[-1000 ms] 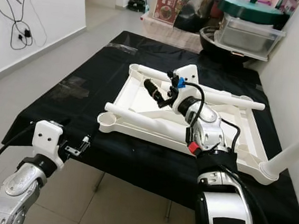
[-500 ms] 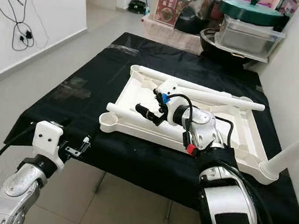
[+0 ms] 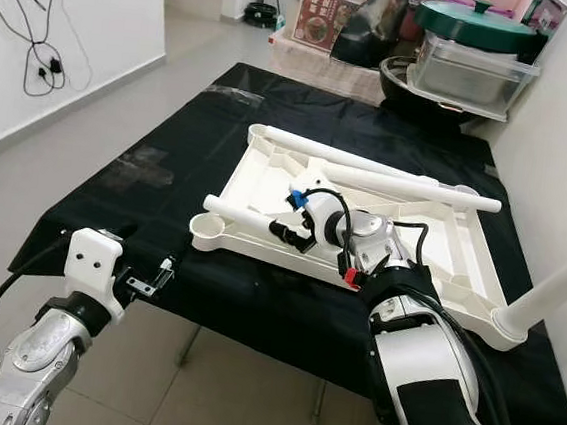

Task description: Building children table

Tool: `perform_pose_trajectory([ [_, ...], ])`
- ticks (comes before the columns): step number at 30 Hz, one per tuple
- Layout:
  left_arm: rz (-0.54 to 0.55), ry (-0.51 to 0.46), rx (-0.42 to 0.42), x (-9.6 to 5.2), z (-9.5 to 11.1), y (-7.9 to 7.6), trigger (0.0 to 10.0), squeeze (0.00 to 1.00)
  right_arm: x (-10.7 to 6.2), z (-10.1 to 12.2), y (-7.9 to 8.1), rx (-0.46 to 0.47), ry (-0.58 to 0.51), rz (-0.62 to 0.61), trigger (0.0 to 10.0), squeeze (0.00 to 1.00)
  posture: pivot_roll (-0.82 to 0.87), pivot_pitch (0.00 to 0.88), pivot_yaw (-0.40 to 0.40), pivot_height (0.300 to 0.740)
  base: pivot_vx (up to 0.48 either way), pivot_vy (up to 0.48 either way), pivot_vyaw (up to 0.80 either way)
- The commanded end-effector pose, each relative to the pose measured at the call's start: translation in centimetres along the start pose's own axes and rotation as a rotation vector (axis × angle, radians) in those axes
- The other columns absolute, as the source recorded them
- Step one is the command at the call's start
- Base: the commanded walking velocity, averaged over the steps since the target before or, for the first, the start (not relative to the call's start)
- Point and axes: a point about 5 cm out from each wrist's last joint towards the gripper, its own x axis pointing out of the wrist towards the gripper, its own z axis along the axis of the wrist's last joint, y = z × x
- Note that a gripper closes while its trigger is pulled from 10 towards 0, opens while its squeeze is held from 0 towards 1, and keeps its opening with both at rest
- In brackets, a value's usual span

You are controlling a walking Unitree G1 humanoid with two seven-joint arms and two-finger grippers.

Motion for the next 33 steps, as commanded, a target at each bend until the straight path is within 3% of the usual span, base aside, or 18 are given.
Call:
perform_pose_trajectory([
  [1,-0.001,0.016,0.006,-0.1,-0.4,-0.1,10.0,0.0,0.0,-0.2,0.1,-0.025,0.017,0.01,10.0,0.0,0.11,0.0,-0.153,0.74,0.0,0.0,0.0],
  [13,0.002,0.021,0.01,-0.2,-0.5,-0.1,10.0,0.0,0.5,-1.0,-0.2,-0.001,0.122,-0.125,10.0,0.0,0.11,0.0,-0.156,0.74,0.0,0.0,0.0],
  [26,0.0,0.024,0.016,-0.1,-0.5,-0.1,10.0,0.0,1.2,-1.3,1.3,-0.079,0.15,-0.02,10.0,0.0,0.11,0.0,-0.158,0.74,0.0,0.0,0.0],
  [33,0.0,0.026,0.019,-0.1,-0.5,-0.1,10.0,0.0,1.6,-1.6,1.5,-0.074,0.182,-0.077,10.0,0.0,0.11,0.0,-0.156,0.74,0.0,0.0,0.0],
])
